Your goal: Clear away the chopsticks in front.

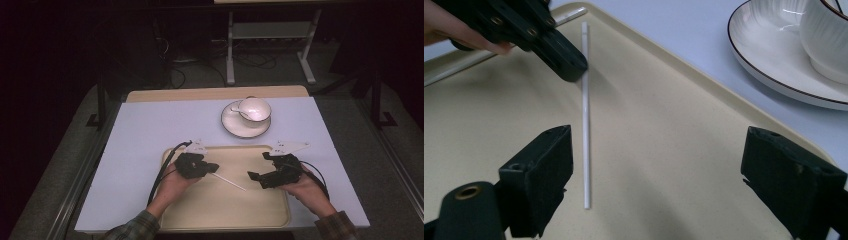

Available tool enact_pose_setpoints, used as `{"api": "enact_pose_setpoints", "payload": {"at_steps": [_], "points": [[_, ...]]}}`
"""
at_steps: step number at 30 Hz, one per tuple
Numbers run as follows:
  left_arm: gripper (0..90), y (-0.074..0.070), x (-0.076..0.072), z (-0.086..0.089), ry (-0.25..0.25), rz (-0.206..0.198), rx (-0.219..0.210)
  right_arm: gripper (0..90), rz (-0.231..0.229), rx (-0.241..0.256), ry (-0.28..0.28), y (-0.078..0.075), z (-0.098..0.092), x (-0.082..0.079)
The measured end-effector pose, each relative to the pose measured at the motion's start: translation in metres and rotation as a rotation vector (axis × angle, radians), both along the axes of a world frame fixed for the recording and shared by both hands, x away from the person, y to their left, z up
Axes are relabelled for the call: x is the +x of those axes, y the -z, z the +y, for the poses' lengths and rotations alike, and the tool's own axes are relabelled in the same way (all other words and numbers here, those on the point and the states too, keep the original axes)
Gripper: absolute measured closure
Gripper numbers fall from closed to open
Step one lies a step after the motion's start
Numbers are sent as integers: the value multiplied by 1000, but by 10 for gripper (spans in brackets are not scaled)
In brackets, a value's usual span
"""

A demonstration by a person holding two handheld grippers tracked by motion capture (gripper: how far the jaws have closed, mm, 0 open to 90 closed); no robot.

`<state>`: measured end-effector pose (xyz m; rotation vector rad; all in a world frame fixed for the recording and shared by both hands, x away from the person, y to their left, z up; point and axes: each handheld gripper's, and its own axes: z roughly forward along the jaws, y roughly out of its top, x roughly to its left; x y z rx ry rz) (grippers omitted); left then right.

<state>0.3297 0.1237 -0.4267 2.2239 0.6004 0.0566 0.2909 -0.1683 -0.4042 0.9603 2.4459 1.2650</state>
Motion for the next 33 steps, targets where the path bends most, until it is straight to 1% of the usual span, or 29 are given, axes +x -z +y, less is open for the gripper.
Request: {"api": "enact_pose_setpoints", "payload": {"at_steps": [2,5,6,8,11,15,21,24,29,30,33], "points": [[898,5,3,-5,3,9,12,126,0,-2,-5,0,1,0],[898,10,3,-10,9,26,23,126,3,-4,-10,0,2,0],[899,11,3,-11,14,24,31,126,5,-5,-11,0,3,-1],[898,13,3,-13,11,28,30,126,5,-5,-13,0,3,-1],[898,16,2,-15,20,32,46,126,7,-5,-12,0,3,-1],[899,18,0,-15,24,39,55,127,5,-4,-11,0,2,0],[898,19,-6,-10,30,44,70,129,9,-8,-16,-1,2,0],[898,19,-9,-5,30,52,67,129,8,-10,-15,-1,3,0],[899,17,-14,3,32,49,85,130,4,-11,-14,-2,3,-1],[899,17,-15,5,29,55,85,130,4,-12,-14,-2,3,-1],[899,16,-18,11,24,56,89,131,4,-14,-13,-2,3,-1]]}}
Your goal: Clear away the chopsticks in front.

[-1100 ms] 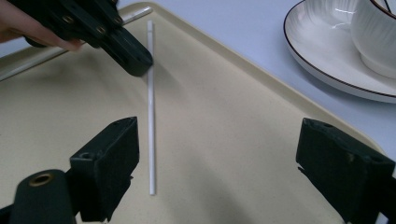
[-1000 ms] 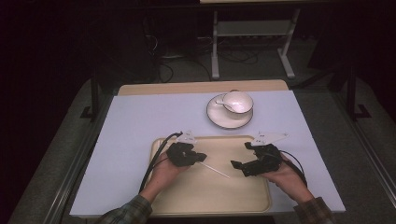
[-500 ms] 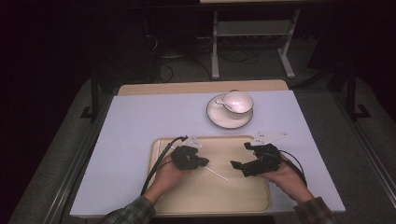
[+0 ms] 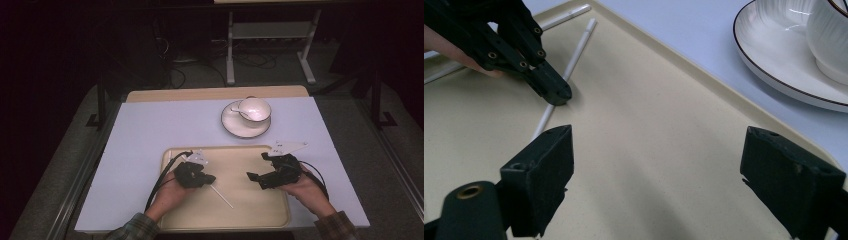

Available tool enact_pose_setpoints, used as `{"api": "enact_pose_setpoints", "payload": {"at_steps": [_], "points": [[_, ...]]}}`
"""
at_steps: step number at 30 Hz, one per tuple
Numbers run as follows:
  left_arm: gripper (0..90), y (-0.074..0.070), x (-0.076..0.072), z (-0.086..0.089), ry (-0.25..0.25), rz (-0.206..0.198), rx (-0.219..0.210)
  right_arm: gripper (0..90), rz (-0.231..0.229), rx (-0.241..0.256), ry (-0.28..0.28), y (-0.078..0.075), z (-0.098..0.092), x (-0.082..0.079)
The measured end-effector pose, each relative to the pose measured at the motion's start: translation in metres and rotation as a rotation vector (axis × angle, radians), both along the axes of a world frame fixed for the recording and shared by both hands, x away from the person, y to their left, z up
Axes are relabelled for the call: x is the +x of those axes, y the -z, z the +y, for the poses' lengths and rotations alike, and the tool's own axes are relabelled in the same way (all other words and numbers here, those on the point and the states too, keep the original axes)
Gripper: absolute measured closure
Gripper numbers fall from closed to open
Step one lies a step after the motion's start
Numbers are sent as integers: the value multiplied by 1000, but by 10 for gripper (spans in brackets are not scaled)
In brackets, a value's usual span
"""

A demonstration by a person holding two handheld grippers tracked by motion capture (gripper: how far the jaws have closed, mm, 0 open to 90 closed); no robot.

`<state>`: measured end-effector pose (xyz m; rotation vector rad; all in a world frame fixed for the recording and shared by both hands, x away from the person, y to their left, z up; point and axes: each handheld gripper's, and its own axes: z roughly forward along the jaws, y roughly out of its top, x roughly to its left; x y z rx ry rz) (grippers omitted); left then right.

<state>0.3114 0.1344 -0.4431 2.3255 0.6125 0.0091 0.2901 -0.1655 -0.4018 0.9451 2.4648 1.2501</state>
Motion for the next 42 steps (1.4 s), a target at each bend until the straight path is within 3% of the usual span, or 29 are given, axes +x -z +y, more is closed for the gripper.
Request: {"api": "enact_pose_setpoints", "payload": {"at_steps": [23,26,31,36,42], "points": [[899,-9,-26,65,-86,-6,31,134,5,-8,-2,0,1,0],[899,-10,-29,66,-90,-1,21,133,5,-11,-2,0,2,0],[899,-12,-42,56,-55,7,-9,133,4,-12,-3,0,2,0],[899,-9,-58,46,-7,19,1,134,4,-14,-1,0,1,0],[899,-8,-67,56,-22,26,5,134,5,-14,-2,0,2,0]]}}
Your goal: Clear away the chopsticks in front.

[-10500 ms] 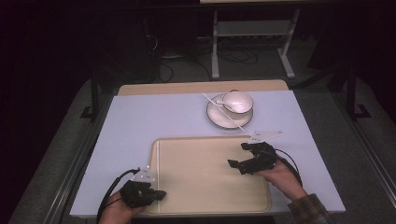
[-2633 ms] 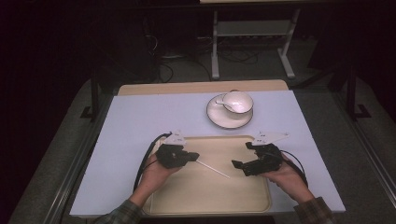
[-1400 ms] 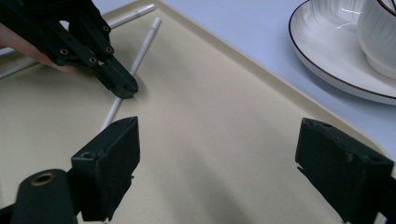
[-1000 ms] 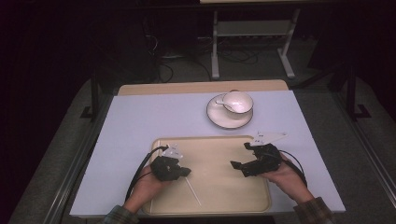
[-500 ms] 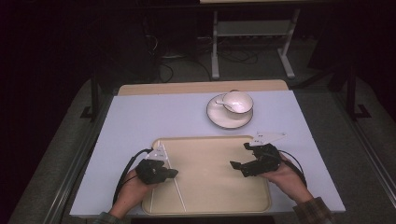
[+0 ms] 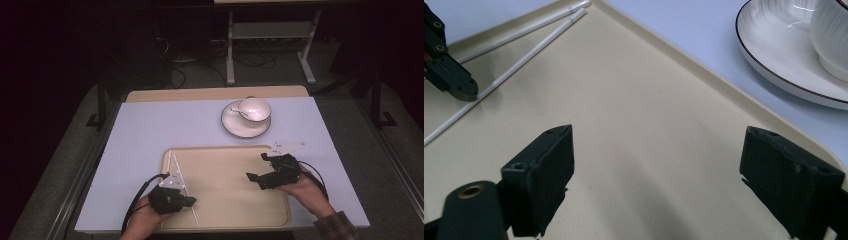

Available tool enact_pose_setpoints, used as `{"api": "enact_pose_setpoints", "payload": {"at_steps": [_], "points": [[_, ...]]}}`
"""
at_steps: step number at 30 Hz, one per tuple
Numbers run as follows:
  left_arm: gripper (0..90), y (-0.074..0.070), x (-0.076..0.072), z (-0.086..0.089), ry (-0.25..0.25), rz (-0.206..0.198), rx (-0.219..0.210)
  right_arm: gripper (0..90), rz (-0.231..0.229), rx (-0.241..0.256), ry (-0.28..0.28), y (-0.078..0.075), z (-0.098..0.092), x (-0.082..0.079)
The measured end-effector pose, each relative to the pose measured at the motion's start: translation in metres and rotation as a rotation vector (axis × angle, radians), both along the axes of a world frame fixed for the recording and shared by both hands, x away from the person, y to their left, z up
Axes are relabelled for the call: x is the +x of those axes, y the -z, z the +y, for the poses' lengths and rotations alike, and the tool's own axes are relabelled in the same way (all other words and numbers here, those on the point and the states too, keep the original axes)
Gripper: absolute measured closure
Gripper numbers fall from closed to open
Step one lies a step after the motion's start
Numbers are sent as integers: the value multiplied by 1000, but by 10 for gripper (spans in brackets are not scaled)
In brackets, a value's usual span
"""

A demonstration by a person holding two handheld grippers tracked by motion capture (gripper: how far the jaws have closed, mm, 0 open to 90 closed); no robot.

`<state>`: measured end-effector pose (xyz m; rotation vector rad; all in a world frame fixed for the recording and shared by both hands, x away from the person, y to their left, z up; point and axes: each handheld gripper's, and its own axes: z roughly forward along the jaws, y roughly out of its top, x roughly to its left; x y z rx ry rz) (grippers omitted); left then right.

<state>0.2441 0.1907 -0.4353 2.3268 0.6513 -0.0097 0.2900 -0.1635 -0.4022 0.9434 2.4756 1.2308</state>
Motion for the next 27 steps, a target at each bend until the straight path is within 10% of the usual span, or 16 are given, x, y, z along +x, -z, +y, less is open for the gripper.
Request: {"api": "enact_pose_setpoints", "payload": {"at_steps": [5,16,27], "points": [[899,1,-2,11,-26,-6,45,134,5,-3,-1,1,1,0],[899,-2,-12,-11,45,9,-29,135,7,-10,-3,2,2,1],[900,3,-18,-8,52,19,36,135,10,-17,2,3,1,2]]}}
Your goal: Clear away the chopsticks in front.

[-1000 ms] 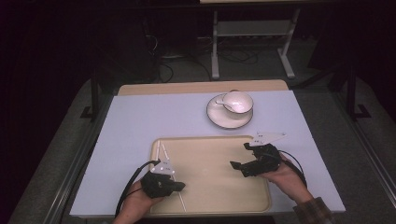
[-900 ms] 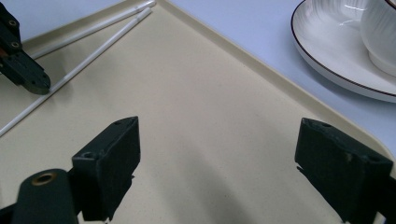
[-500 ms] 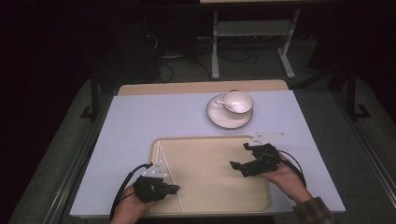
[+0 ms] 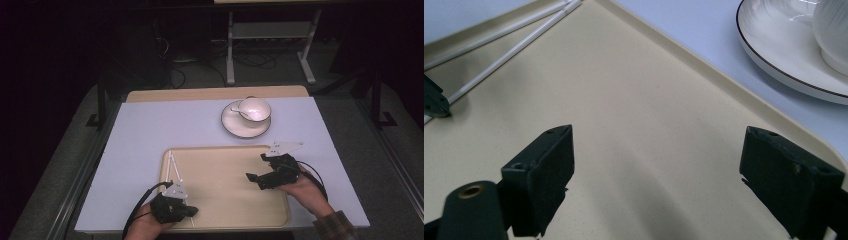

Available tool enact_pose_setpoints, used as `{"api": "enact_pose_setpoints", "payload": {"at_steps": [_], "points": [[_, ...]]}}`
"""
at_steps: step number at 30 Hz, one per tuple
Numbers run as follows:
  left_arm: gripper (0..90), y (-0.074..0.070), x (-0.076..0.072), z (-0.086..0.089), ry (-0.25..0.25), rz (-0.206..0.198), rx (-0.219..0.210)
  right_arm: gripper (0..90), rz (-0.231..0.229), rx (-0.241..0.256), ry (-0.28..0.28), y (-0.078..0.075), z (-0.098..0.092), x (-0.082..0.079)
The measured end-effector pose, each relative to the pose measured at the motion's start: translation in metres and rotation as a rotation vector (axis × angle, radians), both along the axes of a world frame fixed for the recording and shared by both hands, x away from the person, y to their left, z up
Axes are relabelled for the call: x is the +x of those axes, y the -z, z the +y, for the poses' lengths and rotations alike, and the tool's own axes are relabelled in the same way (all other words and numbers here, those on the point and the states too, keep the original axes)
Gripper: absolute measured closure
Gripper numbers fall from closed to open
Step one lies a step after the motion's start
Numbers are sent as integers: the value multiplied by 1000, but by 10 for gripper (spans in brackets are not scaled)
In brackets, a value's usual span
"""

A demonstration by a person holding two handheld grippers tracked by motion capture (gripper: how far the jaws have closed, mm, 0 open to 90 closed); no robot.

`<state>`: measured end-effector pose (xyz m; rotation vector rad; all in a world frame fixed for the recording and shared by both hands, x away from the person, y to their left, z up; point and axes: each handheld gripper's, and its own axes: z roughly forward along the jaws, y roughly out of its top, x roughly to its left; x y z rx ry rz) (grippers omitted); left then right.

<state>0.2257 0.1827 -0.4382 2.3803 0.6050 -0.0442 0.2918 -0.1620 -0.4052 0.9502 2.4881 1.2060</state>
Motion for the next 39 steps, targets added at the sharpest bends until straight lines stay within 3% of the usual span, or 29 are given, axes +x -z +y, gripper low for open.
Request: {"api": "enact_pose_setpoints", "payload": {"at_steps": [19,23,29,39], "points": [[899,-3,5,48,-146,-33,41,135,3,-3,3,1,1,1],[899,-4,13,45,-151,-49,24,134,4,-2,1,1,1,1],[899,-3,40,39,-186,-87,44,134,5,-7,-8,3,3,1],[899,-3,44,51,-234,-108,62,135,6,-7,-5,2,2,1]]}}
